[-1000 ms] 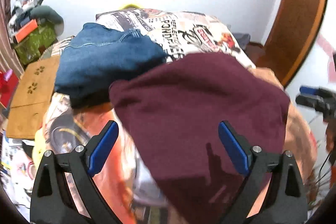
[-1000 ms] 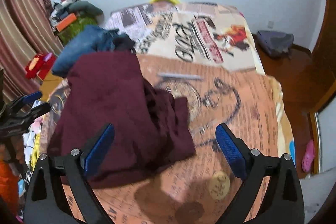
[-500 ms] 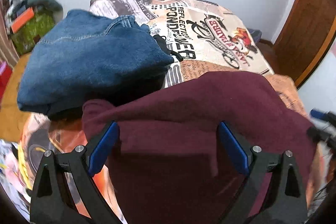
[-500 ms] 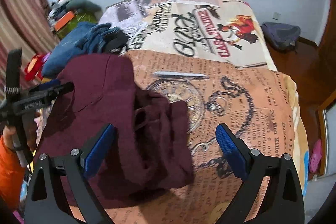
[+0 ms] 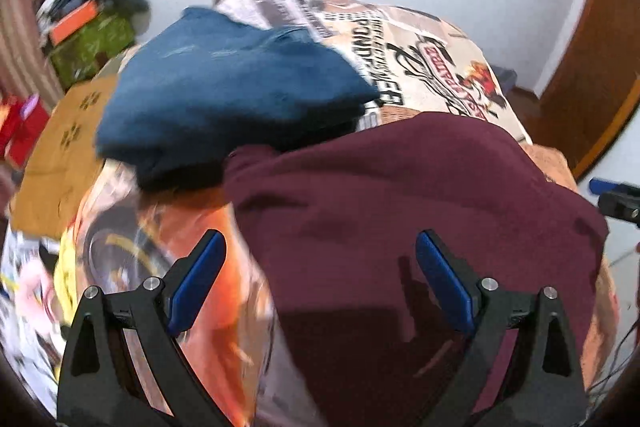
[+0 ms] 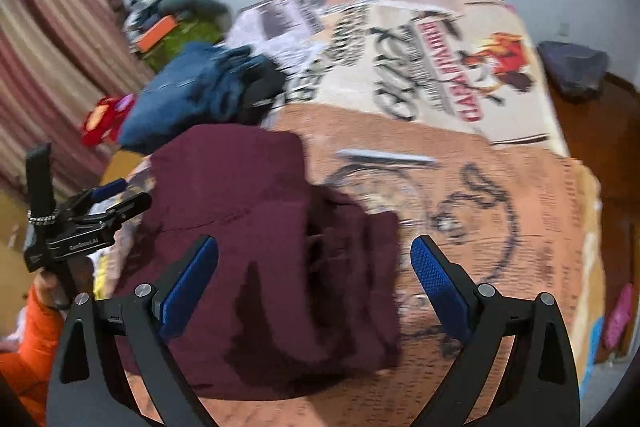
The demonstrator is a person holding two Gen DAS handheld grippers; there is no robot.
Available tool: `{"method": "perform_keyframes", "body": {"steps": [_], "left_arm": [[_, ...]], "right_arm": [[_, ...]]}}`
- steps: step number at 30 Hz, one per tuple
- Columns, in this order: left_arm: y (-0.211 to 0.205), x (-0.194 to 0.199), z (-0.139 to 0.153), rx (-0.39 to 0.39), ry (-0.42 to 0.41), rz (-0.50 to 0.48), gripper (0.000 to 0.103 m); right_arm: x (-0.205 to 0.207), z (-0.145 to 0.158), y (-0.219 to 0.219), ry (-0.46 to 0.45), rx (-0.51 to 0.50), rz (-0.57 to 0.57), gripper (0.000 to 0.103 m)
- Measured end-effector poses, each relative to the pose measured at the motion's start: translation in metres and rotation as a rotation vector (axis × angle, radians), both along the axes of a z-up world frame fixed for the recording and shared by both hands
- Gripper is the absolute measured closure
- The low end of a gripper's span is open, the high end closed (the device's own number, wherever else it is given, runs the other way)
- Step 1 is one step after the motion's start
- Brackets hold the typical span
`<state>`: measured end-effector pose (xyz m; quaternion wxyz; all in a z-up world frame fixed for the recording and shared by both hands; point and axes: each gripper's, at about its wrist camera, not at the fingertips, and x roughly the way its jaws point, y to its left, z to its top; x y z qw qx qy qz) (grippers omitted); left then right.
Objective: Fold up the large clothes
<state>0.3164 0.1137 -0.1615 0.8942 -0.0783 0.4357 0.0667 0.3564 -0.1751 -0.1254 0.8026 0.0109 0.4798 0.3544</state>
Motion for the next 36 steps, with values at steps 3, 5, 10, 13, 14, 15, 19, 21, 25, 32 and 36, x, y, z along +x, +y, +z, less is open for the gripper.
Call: {"method": "perform_keyframes", "body": {"steps": [3,5,10,13,14,15,19,21,25,32,36], "left_arm": [[0.011,-0.023,-0.006,-0.065,0.035,0.037,0.007],[0.017,-0.039,-0.014,-0.125,0.055,0.065,0.007],[0.026,-0.062,-0.041,-0.354,0.105,0.081,0.007],[0.029,-0.067,-0.054,-0.485,0.112,0.089,0.007],[0.029,-0.067,-0.058,-0.524,0.117,0.086,0.007],[0.029,-0.066,-0.061,-0.556,0.121,0.079,0.007],[0.018,-0.053,-0.076,-0.657,0.159,0.035,0.007],[0.009,-0.046,-0.080,-0.678,0.171,0.011,0.007],[-0.009,-0.036,-0.082,-0.652,0.167,-0.005,0.003],[-0.006,-0.043,-0.082,-0.683,0.158,-0.008,0.010],[-0.008,-0.050,-0.071,-0.666,0.128,-0.022,0.031]], "right_arm": [[0.004,-0.014,0.011,0.047,-0.016,0.041,0.007],[0.013,-0.034,0.013,0.112,-0.044,0.043,0.007],[0.033,-0.070,-0.004,0.314,0.050,0.040,0.004],[0.039,-0.086,-0.005,0.378,0.072,0.039,0.000],[0.039,-0.090,-0.005,0.387,0.073,0.044,0.000],[0.039,-0.092,-0.004,0.390,0.073,0.049,0.000],[0.045,-0.100,0.001,0.435,0.092,0.063,0.000],[0.049,-0.104,0.003,0.456,0.099,0.054,0.000],[0.054,-0.104,0.006,0.486,0.092,0.030,0.000],[0.045,-0.095,0.002,0.511,0.114,0.015,0.017],[0.034,-0.081,0.001,0.446,0.093,-0.011,0.039]]}}
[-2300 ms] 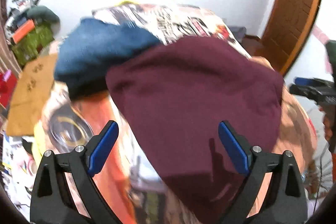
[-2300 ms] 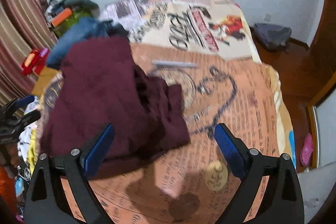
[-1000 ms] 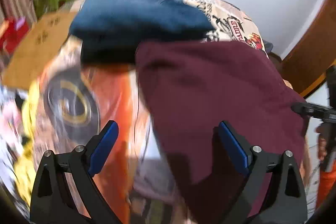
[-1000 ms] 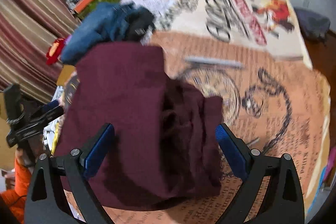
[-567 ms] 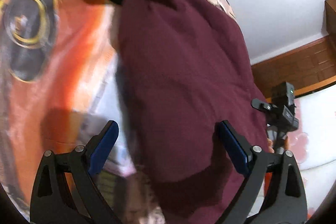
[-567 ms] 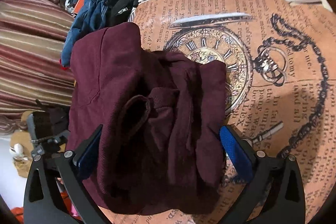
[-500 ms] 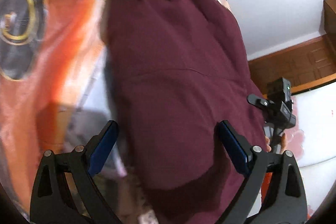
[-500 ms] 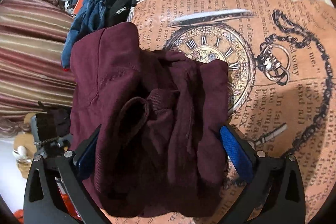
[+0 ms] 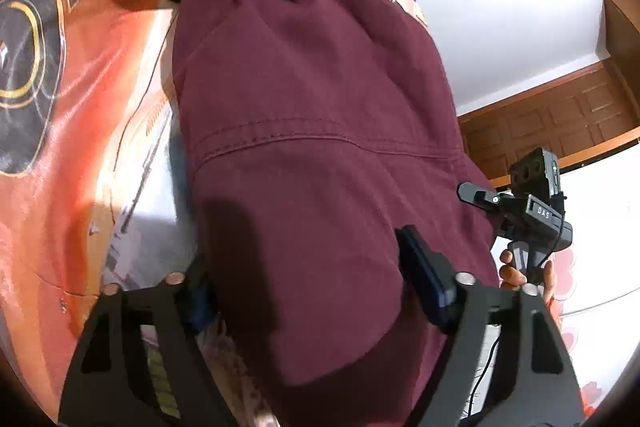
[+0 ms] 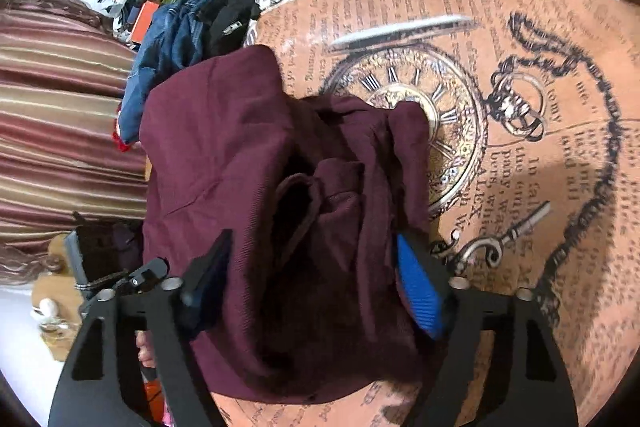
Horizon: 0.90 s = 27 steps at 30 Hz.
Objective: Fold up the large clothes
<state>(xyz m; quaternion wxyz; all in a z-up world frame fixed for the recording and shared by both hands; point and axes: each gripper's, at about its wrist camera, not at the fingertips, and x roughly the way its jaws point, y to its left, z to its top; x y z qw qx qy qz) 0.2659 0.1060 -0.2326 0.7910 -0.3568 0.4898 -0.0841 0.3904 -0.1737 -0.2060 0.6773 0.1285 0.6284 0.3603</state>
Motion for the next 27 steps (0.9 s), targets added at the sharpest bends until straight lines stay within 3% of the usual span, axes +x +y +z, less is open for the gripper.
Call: {"method": "perform_keyframes", "body": {"steps": [4,9,16,23,27], "left_arm": [[-0.002,-0.001,0.017,0.037,-0.012,-0.021,0.043],[-0.005,-0.014,0.050,0.116,-0.062,-0.030,0.045],[-0.008,-0.043,0.103,0.179,-0.150,-0.072,0.051],[-0.008,-0.065,0.202,0.358,-0.376,-0.086,0.052],[0.006,-0.047,0.253,0.447,-0.465,-0.046,0.052]], "right_arm": [[-0.007,0.011,0.006,-0.015,-0.007,-0.011,0.052],[-0.034,0.030,0.017,-0.047,-0.009,0.021,0.062],[-0.062,0.067,0.027,-0.109,0.060,0.050,0.066],[-0.065,0.131,0.048,-0.243,0.163,0.067,0.066],[-0.054,0.172,0.071,-0.344,0.201,0.071,0.066]]}}
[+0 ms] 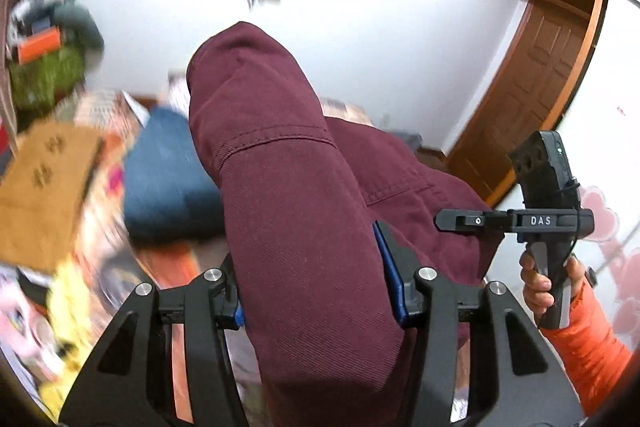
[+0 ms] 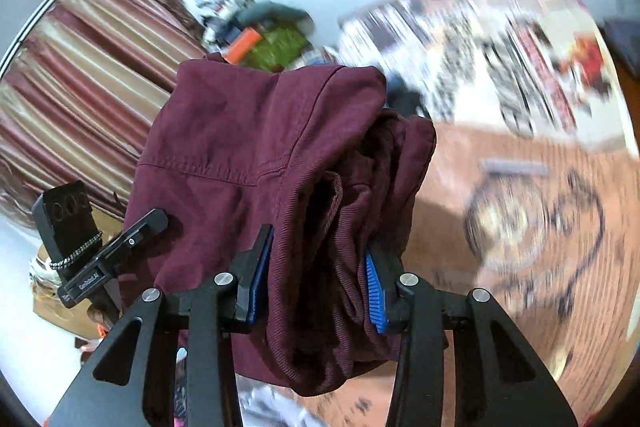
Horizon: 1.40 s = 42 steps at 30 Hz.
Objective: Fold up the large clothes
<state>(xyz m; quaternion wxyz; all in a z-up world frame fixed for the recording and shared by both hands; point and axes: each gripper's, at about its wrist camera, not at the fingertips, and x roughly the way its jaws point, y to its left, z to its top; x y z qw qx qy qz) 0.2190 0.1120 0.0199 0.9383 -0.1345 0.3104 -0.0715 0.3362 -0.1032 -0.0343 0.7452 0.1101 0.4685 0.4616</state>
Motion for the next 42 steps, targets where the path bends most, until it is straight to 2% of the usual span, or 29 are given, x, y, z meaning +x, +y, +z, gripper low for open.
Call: {"method": "perform_keyframes", "body": {"steps": [3,6,9,13,15,18,21,22,24,26,27,30,32,33,38,42], "left_arm": [[0.029,0.026,0.023,0.007,-0.040,0.035,0.052],[0.068,0.055,0.032,-0.026,-0.051,0.055,0.052],[0.105,0.085,0.023,-0.067,-0.029,0.099,0.052],[0.139,0.130,0.004,-0.044,0.016,0.103,0.052],[0.155,0.158,-0.015,-0.016,0.038,0.111,0.052],[0.168,0.187,-0.052,0.009,0.089,0.129,0.052],[0.192,0.226,-0.115,0.033,0.250,0.188,0.050],[0.197,0.230,-0.129,0.047,0.287,0.204,0.046],[0.205,0.227,-0.144,0.035,0.290,0.182,0.040],[0.207,0.217,-0.140,0.022,0.264,0.163,0.035],[0.206,0.212,-0.139,0.042,0.259,0.166,0.033],[0.189,0.193,-0.129,0.154,0.249,0.177,0.033],[0.181,0.180,-0.124,0.202,0.236,0.185,0.033],[0.176,0.171,-0.121,0.213,0.230,0.184,0.033],[0.148,0.132,-0.099,0.229,0.224,0.197,0.033],[0.121,0.092,-0.064,0.240,0.129,0.187,0.033]], "right_arm": [[0.019,0.020,0.024,-0.035,0.038,-0.011,0.066],[0.045,0.028,0.055,-0.063,0.057,-0.027,0.066],[0.065,0.027,0.082,-0.082,0.063,-0.025,0.066],[0.095,0.007,0.117,-0.114,0.066,-0.013,0.066],[0.107,-0.006,0.127,-0.098,0.056,-0.031,0.066],[0.142,-0.055,0.149,-0.006,0.046,-0.086,0.066],[0.165,-0.095,0.165,0.058,-0.005,-0.137,0.066],[0.170,-0.106,0.166,0.066,-0.017,-0.163,0.065],[0.180,-0.125,0.157,0.118,0.031,-0.167,0.060],[0.182,-0.130,0.148,0.150,0.060,-0.156,0.058],[0.181,-0.130,0.145,0.146,0.056,-0.152,0.056],[0.163,-0.119,0.139,0.079,-0.009,-0.159,0.053],[0.146,-0.104,0.133,0.003,-0.051,-0.189,0.053],[0.134,-0.094,0.128,-0.048,-0.079,-0.205,0.053],[0.097,-0.062,0.109,-0.176,-0.150,-0.223,0.053],[0.051,-0.024,0.091,-0.300,-0.135,-0.212,0.053]]}}
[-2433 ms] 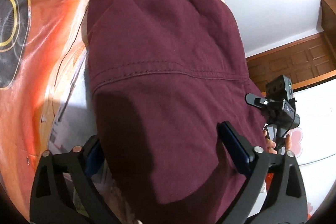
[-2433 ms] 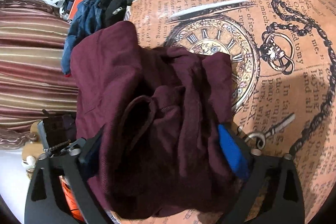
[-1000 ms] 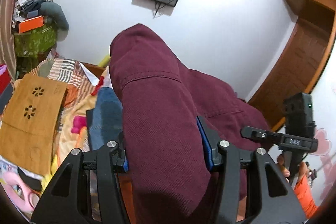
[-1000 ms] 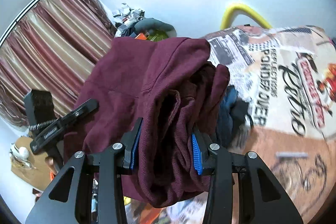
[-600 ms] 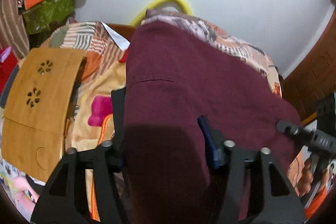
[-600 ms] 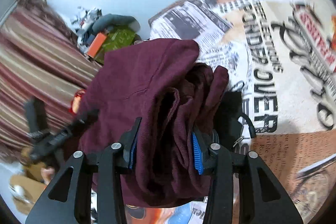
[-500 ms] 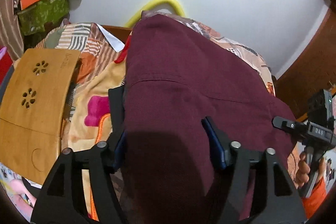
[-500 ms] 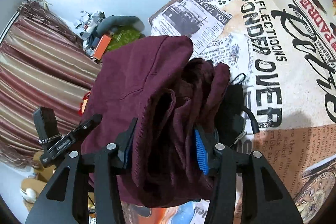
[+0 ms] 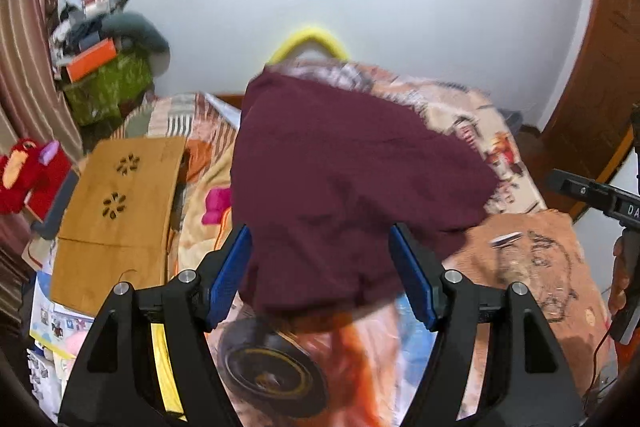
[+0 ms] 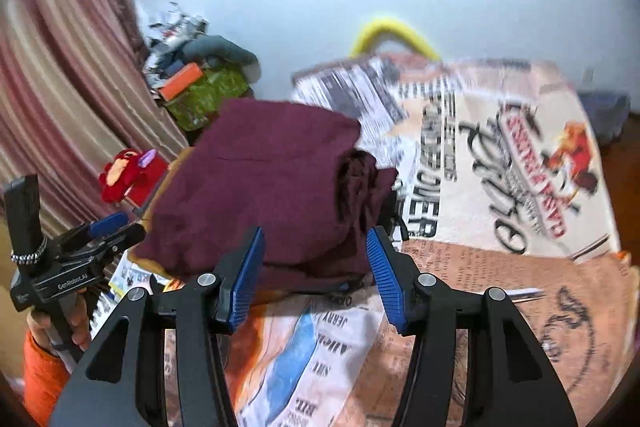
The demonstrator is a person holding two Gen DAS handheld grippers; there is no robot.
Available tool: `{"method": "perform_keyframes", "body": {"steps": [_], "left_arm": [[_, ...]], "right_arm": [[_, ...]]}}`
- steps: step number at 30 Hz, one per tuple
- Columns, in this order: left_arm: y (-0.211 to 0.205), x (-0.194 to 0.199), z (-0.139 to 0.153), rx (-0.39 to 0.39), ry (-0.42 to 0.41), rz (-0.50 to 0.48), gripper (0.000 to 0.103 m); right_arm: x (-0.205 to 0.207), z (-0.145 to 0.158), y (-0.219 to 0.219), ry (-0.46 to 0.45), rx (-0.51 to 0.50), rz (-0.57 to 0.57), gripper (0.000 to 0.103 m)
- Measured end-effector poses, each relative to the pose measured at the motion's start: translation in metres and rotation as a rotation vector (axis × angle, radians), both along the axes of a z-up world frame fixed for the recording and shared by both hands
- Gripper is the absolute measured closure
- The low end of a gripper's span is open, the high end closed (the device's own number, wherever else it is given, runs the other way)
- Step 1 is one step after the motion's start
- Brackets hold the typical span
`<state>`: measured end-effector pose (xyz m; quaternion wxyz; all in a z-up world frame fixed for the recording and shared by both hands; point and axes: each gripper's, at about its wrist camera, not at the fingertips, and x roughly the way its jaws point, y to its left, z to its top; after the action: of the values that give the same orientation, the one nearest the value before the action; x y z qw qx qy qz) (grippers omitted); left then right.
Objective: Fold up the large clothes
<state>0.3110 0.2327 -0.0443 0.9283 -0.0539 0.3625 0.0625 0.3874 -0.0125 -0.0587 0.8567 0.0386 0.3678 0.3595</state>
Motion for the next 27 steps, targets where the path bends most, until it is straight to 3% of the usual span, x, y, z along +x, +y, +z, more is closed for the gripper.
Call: {"method": "perform_keyframes", "body": {"steps": [6,12,15,19,22,25,27], "left_arm": [[-0.041,-0.067,0.071,0.046,-0.186,-0.001,0.033],[-0.094,-0.153,0.123,0.123,-0.422,-0.024,0.032],[-0.113,-0.195,0.129,0.137,-0.539,-0.016,0.020],[-0.136,-0.237,0.126,0.203,-0.627,-0.004,0.019],[-0.146,-0.259,0.122,0.212,-0.664,0.017,0.012],[-0.152,-0.273,0.117,0.219,-0.691,0.060,0.003],[-0.151,-0.275,0.115,0.204,-0.692,0.066,0.002]], "right_arm": [[-0.064,0.053,-0.016,-0.156,0.069,0.060,0.052],[-0.150,0.098,-0.038,-0.392,0.151,0.095,0.050],[-0.187,0.104,-0.049,-0.503,0.195,0.085,0.039],[-0.233,0.105,-0.065,-0.621,0.237,0.026,0.036],[-0.249,0.100,-0.067,-0.649,0.232,-0.010,0.034],[-0.253,0.094,-0.067,-0.652,0.236,-0.051,0.019],[-0.254,0.092,-0.065,-0.649,0.233,-0.064,0.015]]}}
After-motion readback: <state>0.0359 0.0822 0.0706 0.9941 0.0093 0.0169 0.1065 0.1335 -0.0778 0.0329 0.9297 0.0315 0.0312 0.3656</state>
